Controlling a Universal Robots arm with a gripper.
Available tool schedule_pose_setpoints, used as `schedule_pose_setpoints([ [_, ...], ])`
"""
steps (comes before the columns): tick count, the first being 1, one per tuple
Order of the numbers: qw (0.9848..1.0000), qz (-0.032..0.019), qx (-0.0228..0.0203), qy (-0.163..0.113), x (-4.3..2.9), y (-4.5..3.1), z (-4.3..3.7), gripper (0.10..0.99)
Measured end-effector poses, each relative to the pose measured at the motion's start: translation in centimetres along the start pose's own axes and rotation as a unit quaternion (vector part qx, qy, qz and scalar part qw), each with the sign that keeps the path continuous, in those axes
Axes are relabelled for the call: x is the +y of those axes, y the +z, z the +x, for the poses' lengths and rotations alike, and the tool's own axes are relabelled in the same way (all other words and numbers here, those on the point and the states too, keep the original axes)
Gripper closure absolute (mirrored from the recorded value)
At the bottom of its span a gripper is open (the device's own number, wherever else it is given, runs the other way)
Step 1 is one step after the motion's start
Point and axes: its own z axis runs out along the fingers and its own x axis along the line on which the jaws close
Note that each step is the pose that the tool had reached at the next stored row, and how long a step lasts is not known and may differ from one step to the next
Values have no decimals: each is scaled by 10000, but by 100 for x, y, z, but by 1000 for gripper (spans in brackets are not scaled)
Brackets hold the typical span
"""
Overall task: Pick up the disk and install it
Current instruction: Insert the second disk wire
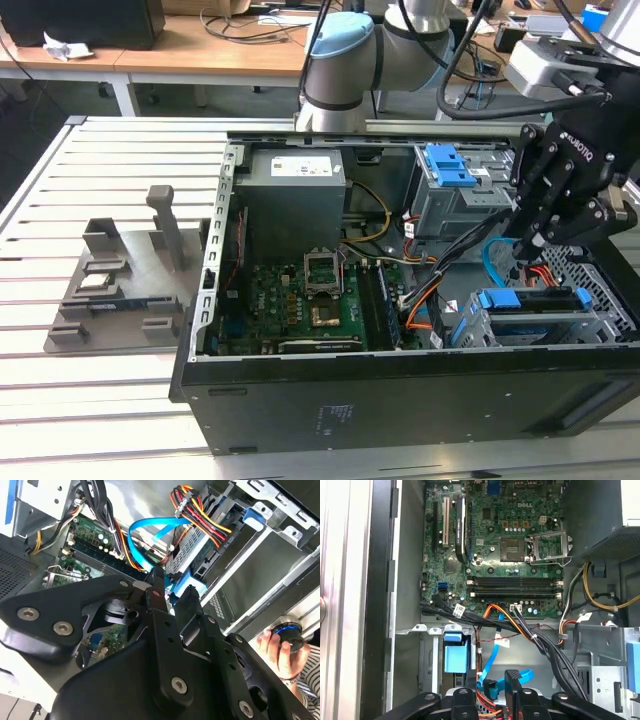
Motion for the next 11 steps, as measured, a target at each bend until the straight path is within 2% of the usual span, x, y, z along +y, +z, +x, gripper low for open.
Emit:
schedule_pose_setpoints([
  [3, 10000, 0, 1, -9, 1, 1, 0, 737],
  [4, 10000, 1, 1, -13, 1, 1, 0, 804],
  [5, 10000, 1, 2, -26, 1, 1, 0, 925],
  [6, 10000, 1, 19, -24, -2, 25, 155, 925],
  [7, 10000, 0, 24, -24, -72, 117, 207, 925],
  [8, 10000, -1, 33, -23, -121, 152, 208, 925],
  [11, 10000, -2, 41, -24, -160, 185, 209, 925],
])
